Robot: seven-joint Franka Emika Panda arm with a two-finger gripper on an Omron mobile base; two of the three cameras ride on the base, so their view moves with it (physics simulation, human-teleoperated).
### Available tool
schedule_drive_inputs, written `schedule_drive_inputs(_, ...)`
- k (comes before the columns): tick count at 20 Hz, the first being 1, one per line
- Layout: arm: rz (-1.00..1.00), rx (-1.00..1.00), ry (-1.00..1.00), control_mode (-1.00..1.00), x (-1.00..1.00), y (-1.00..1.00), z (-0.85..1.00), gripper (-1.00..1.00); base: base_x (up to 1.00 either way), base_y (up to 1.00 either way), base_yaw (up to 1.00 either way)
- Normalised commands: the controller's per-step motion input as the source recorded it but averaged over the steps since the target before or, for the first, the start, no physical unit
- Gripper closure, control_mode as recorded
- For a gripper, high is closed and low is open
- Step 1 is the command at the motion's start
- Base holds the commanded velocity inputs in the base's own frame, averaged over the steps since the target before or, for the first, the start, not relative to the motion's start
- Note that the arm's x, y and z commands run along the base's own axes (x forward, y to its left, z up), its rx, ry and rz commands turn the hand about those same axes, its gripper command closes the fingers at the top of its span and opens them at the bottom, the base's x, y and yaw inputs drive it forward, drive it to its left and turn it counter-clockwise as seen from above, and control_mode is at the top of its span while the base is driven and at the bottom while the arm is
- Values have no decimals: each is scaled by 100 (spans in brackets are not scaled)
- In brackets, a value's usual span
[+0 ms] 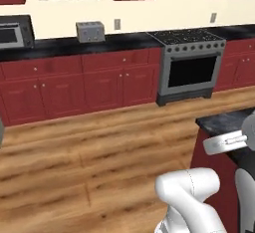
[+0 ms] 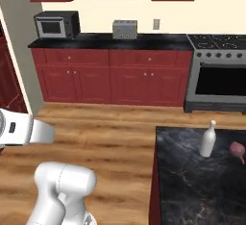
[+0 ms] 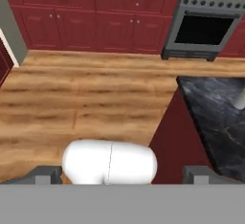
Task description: Place the liquor on the top shelf of the fridge to keep it out of children's reach, and place the onion and lime on lower shelves for easy access.
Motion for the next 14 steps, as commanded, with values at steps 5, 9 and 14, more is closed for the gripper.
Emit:
schedule_drive_inputs(5, 0, 0, 0, 100, 0, 0, 0, -100, 3, 10, -46)
schedule_drive_inputs(9, 0, 0, 0, 100, 0, 0, 0, -100, 17, 18, -47)
schedule_drive_inputs(14, 0, 0, 0, 100, 0, 0, 0, -100, 21, 19, -48)
